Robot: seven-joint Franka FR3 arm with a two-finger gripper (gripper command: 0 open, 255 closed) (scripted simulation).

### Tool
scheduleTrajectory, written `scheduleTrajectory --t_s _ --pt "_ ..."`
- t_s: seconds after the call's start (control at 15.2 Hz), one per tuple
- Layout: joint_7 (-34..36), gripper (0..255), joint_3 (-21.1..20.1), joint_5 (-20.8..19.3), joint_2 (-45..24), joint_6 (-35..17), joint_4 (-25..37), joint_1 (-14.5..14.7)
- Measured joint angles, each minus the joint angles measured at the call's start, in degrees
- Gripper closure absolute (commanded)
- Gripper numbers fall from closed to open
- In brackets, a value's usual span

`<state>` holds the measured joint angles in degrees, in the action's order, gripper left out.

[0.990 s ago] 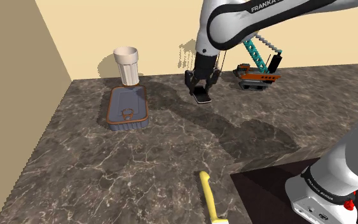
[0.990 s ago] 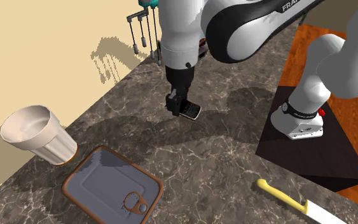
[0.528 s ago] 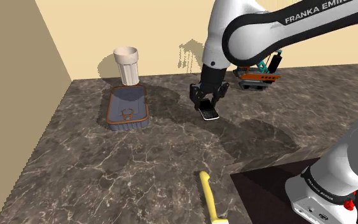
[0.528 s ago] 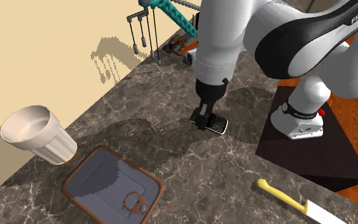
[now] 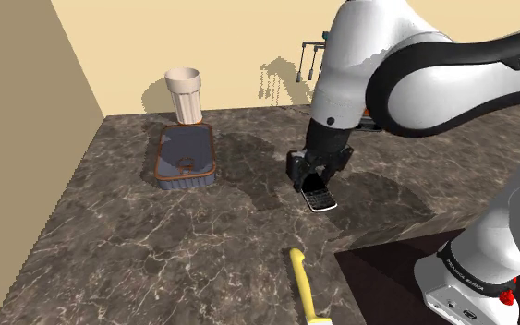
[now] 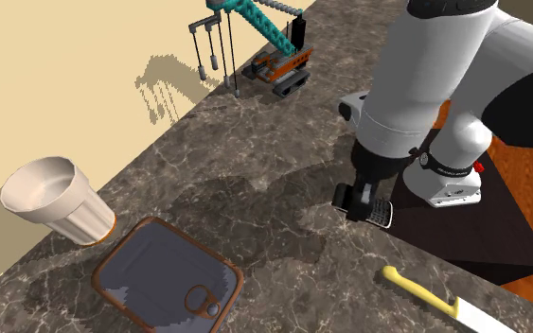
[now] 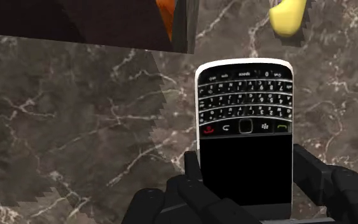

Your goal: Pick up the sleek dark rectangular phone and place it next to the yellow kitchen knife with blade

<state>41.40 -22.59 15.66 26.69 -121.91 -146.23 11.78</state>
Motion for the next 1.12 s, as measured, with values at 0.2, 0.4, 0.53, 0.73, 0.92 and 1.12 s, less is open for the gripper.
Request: scheduleTrajectory --t_s 0.2,0.4,0.53,0.73,0.92,1.12 --pt "2.86 255 -2.04 2.54 4.11 0.77 -2.89 2.84" --pt "6.78 255 -4.91 5.21 7.17 1.58 -4.43 5.96" --pt "9.00 255 -6.42 6.64 8.81 2.38 -4.91 7.70" --pt "12.81 255 -9.14 9.17 11.35 3.26 -5.90 10.72" --pt "17.36 255 -12.61 11.63 12.62 4.00 -5.48 13.52" --pt "21.76 255 -16.00 13.81 13.33 4.44 -4.70 15.88"
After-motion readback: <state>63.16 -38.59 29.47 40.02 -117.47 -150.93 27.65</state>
